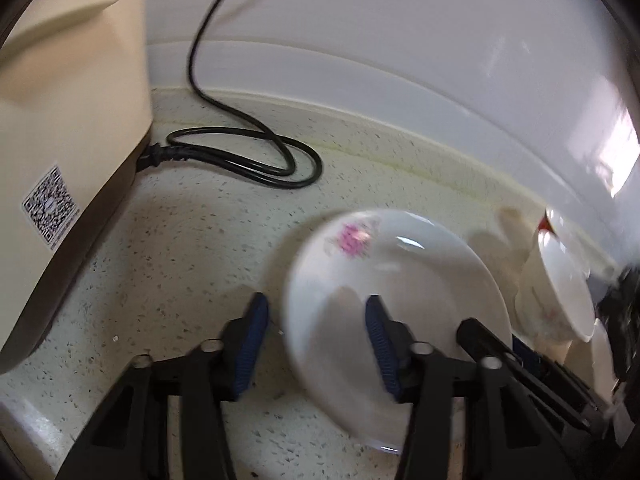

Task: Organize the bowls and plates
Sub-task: 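Grasp the small pink-flower plate rim with both grippers, then carry the pink-flower plate with both grippers over the plate stack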

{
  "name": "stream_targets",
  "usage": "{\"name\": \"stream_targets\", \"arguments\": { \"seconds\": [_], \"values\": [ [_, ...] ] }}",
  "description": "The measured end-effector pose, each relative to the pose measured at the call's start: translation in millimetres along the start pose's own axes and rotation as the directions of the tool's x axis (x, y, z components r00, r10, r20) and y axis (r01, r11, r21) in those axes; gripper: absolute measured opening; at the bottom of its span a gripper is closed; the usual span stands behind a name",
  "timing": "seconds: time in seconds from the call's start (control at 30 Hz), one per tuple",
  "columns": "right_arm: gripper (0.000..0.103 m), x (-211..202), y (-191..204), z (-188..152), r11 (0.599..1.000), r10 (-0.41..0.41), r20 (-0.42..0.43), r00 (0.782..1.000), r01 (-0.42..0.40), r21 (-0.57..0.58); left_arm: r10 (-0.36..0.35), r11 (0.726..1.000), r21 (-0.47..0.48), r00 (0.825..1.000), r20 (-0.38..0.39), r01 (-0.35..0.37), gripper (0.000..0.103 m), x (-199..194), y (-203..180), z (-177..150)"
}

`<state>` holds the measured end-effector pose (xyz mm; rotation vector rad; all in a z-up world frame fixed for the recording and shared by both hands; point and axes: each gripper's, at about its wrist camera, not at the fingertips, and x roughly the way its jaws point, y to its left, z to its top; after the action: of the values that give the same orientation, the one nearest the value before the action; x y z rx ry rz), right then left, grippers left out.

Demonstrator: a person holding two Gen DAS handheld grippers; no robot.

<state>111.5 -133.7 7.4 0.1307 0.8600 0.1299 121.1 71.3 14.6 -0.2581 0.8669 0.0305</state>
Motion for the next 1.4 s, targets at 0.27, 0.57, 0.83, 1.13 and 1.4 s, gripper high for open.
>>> {"name": "stream_targets", "arguments": {
  "seconds": [0.27, 0.57, 0.83, 1.13, 1.4],
  "values": [
    [0.019, -12, -22, -13, 0.989, 0.144, -0.004, 0.990, -0.144, 0.035, -0.019, 0.998, -0.060, 1.000, -0.018, 0.018, 0.019, -11, 14, -9],
    [0.019, -40, -34, -31, 0.966, 0.258, 0.032, 0.966, -0.258, -0.011, -0.007, 1.000, -0.030, 0.997, 0.073, 0.009, 0.019, -58, 6, -43],
    [0.019, -51, -29, -42, 0.944, 0.327, 0.026, 0.945, -0.325, -0.054, 0.010, 0.998, -0.061, 0.992, 0.123, -0.003, 0.019, -76, 15, -65],
    [0.019, -62, -35, -40, 0.925, 0.379, 0.027, 0.925, -0.379, -0.022, 0.054, 0.998, -0.052, 0.984, 0.171, -0.046, 0.020, -89, 5, -69],
    [0.020, -77, -25, -42, 0.901, 0.432, 0.036, 0.901, -0.429, -0.064, 0.097, 0.993, -0.081, 0.975, 0.199, -0.083, 0.022, -114, 14, -77]
  ]
}}
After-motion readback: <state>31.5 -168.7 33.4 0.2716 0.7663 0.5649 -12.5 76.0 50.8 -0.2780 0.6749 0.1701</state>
